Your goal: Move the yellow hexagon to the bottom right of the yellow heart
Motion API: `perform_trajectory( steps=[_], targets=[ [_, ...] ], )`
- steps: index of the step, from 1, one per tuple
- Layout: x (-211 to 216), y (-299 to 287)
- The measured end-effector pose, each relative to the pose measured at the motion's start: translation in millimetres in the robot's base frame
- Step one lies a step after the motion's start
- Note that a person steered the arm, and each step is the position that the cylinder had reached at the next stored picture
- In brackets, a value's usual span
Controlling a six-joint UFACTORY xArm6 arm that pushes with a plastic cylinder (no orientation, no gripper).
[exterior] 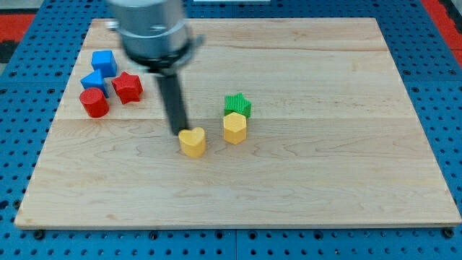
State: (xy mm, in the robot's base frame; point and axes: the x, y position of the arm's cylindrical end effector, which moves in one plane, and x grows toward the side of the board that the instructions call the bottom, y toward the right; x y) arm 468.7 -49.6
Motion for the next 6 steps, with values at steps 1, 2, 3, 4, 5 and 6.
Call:
perform_trajectory(
  steps=[1,2,3,4,5,6],
  targets=[
    [61.4,47.0],
    [80.9,72.8],
    [39.6,144.6],
    [-35.7,145.9],
    [3.2,84.3],
    [58.2,68.4]
  ],
)
